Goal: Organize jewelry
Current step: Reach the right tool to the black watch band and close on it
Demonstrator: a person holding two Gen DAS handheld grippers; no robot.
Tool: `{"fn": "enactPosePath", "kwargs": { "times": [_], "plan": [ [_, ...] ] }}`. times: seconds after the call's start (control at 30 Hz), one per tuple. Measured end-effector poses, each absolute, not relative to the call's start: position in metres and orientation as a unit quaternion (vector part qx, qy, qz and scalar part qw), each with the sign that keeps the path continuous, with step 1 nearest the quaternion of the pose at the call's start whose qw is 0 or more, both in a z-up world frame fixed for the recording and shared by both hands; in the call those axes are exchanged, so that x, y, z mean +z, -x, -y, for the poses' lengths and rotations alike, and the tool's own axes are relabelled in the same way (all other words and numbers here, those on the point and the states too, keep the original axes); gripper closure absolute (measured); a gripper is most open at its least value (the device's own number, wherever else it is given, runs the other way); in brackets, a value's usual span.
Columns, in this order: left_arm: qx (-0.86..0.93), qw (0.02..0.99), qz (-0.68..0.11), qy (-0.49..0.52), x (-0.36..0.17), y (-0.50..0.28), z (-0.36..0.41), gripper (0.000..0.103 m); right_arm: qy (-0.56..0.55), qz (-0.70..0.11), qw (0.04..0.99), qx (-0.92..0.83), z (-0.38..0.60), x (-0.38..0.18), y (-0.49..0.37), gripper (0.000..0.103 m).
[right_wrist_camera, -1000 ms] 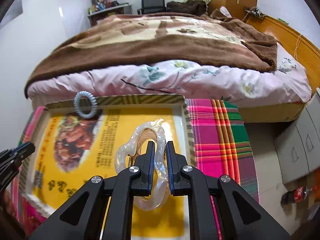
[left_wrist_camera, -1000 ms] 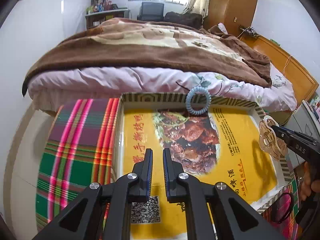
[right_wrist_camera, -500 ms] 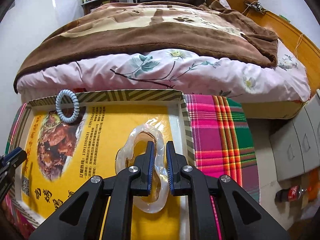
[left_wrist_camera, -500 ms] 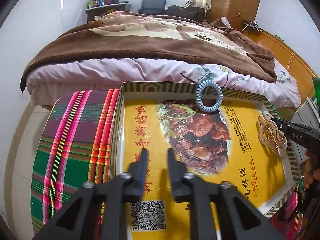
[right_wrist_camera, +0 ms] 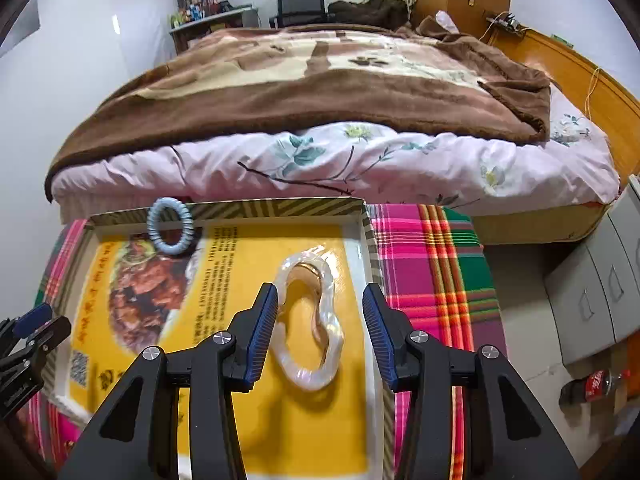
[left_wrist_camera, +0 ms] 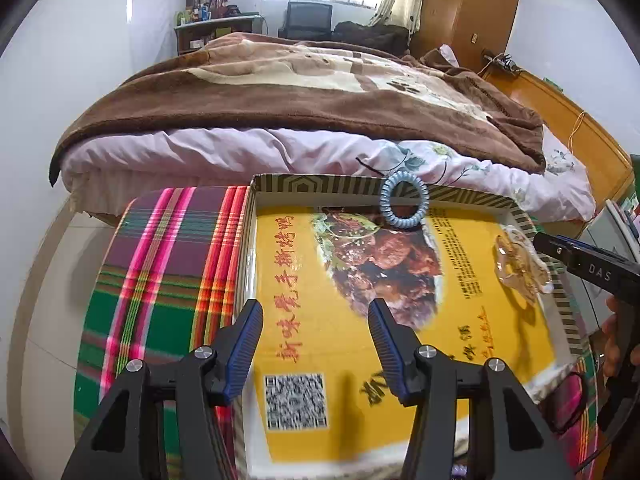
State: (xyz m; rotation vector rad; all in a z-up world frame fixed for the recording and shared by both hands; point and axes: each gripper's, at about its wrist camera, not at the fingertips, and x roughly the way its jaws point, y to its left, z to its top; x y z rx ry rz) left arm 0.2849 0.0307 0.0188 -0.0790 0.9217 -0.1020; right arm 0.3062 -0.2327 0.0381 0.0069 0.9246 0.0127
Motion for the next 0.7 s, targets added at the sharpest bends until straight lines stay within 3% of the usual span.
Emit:
{"fn": "enactPosePath", "kwargs": {
  "times": [0.17,0.33,0.7],
  "plan": [
    [-0.053,0.900,-0.431,0.041,0.036,-0.257,-0.030,0.048,-0.015,-0.426,0.905,0.012,0.234,0.054,-0.275,0.057],
    [-0.054,0.907,-0.416,0.040,0.048,-0.221,-0.030,0.041,-0.037,-0.408,0.912,0.010,0.242,0.064,-0.236,0.057],
    [-0.052,0.910,-0.407,0.057,0.049,-0.151,-0.039,0.037,-0.057,-0.397,0.916,-0.007,0.257,0.052,-0.161,0.057]
  ]
}}
